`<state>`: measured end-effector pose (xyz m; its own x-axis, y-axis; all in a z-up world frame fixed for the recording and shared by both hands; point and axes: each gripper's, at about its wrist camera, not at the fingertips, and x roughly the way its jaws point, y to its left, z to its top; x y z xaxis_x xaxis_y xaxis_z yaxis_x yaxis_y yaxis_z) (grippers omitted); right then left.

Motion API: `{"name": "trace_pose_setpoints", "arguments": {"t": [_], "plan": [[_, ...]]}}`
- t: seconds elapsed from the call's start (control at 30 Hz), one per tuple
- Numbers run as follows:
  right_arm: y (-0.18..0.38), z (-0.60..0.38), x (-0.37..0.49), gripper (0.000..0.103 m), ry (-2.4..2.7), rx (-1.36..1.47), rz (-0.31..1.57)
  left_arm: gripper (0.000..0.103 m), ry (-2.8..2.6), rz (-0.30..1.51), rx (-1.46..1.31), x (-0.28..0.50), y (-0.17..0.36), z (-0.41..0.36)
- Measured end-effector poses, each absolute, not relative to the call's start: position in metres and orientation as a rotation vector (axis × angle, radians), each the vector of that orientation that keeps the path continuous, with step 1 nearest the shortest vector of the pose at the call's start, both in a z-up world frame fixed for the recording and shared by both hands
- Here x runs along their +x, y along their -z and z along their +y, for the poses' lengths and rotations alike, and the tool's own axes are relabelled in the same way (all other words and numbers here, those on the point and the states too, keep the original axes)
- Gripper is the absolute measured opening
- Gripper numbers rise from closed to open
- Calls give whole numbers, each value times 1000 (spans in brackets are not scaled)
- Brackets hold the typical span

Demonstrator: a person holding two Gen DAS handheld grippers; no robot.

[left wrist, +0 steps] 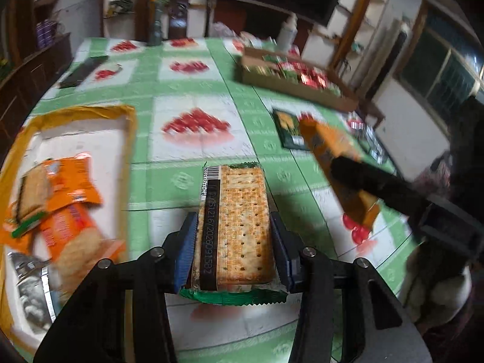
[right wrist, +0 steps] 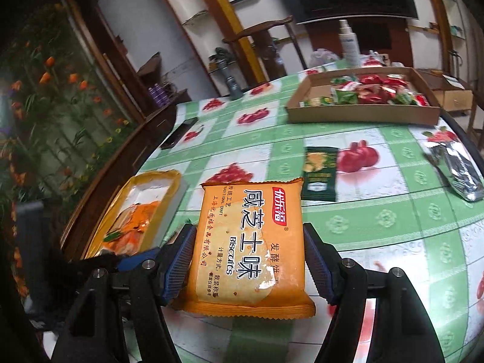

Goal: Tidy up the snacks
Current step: 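Carry both packets over the white tray and open both tools to drop them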

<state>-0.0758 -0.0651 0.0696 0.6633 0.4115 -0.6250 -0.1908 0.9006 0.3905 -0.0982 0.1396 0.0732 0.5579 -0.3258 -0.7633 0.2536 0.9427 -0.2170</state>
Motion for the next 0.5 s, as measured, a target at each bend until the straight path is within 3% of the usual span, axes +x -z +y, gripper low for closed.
{"name": "trace_pose_setpoints", "arguments": {"t": [0.23, 0.5], "plan": [[-78, -13, -68, 71, -433, 237, 803, 44, 199, 827, -158, -103, -96, 207], [-86, 64, -52, 71, -559, 165, 841, 44, 51, 835, -244, -93, -79, 279]]}}
